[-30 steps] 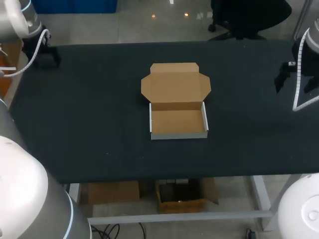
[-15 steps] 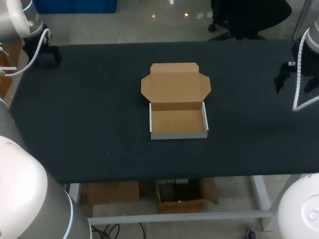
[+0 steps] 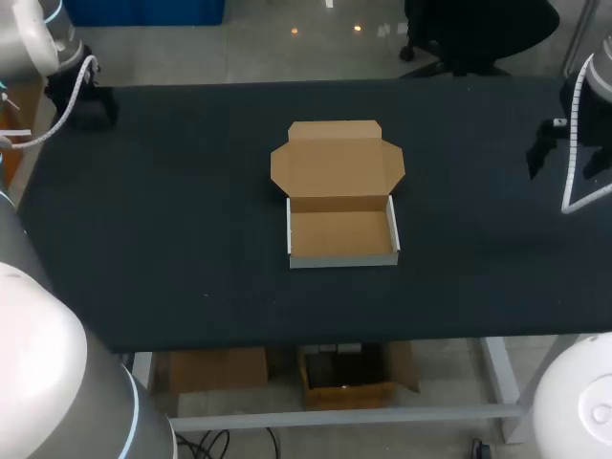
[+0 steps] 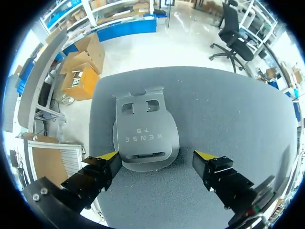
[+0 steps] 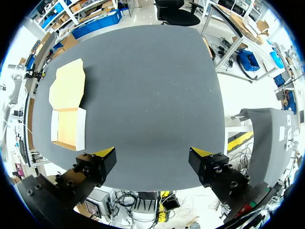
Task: Assemble the packaging by folding the flat box into shape, placing the metal phone stand inside, and closing the box properly
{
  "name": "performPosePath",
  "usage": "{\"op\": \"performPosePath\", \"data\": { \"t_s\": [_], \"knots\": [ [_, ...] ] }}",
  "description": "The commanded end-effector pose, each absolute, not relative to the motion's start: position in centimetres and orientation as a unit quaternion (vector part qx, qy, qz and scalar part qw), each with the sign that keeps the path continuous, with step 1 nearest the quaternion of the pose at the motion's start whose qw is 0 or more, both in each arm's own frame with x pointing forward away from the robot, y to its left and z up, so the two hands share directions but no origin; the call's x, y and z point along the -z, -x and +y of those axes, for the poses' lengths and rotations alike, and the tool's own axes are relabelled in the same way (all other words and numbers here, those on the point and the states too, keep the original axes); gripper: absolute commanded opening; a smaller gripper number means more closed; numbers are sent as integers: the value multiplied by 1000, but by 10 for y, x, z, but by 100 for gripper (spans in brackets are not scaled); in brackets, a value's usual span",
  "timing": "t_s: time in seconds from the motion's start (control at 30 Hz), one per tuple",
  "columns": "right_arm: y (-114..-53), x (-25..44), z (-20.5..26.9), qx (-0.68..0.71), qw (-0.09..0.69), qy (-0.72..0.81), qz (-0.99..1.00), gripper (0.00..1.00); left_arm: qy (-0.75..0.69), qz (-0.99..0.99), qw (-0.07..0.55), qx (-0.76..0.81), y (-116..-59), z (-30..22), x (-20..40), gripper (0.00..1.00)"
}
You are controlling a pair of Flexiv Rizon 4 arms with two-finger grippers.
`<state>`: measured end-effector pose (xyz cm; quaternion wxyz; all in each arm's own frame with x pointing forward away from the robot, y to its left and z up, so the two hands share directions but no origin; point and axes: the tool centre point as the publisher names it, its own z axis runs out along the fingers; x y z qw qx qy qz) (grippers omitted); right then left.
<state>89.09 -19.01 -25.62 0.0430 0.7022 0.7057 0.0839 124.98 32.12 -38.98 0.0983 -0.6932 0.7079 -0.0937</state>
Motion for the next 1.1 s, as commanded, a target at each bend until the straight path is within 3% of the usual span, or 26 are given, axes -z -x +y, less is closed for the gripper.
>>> {"op": "performPosePath", "data": {
  "t_s": [0.03,1.1],
  "knots": [
    [-891,255,-190,-82,42,-702,706,100,700,713,37,37,-1263,326,395,100],
    [-891,255,-190,-82,42,-702,706,100,709,701,55,55,-1281,332,397,99]
  ]
}}
